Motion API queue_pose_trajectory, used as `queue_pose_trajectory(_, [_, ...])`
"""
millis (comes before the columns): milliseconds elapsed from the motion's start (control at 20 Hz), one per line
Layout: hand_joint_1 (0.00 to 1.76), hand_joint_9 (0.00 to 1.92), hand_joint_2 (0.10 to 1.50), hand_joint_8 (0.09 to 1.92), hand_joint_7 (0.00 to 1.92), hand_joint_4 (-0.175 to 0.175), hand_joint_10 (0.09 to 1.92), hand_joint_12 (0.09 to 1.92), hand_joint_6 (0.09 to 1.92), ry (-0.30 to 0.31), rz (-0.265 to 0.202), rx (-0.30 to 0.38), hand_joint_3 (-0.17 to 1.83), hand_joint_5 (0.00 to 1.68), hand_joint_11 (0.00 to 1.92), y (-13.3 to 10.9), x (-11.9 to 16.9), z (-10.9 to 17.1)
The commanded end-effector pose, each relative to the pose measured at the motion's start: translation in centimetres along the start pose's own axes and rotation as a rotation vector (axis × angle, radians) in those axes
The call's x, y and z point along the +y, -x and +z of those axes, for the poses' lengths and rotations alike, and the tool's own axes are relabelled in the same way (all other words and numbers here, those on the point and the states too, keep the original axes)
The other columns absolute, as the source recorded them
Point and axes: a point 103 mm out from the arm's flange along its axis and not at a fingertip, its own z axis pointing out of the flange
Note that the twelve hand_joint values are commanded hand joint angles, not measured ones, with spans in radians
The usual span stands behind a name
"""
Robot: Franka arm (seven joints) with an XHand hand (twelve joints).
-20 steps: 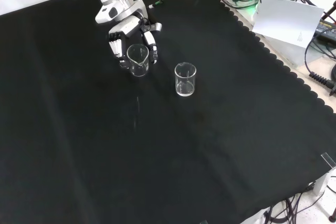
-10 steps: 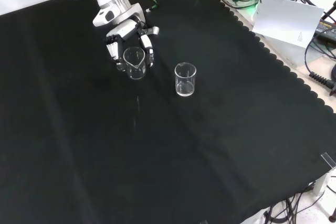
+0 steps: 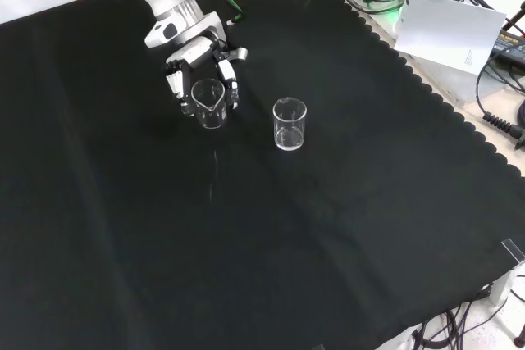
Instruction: Place the beaker back on the table.
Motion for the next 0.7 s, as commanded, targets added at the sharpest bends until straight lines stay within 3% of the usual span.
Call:
queue_pose_trajectory(50, [1.30,1.57,0.68,0.78,1.24,-0.175,0.50,0.65,0.80,0.012,0.007,0.012,0.66,1.18,1.37,1.0,-0.1,0.4])
queue_pose_trajectory(700, [1.30,1.56,0.68,0.77,1.24,-0.175,0.49,0.66,0.79,0.038,0.038,0.050,0.65,1.19,1.36,3.3,-0.7,0.9])
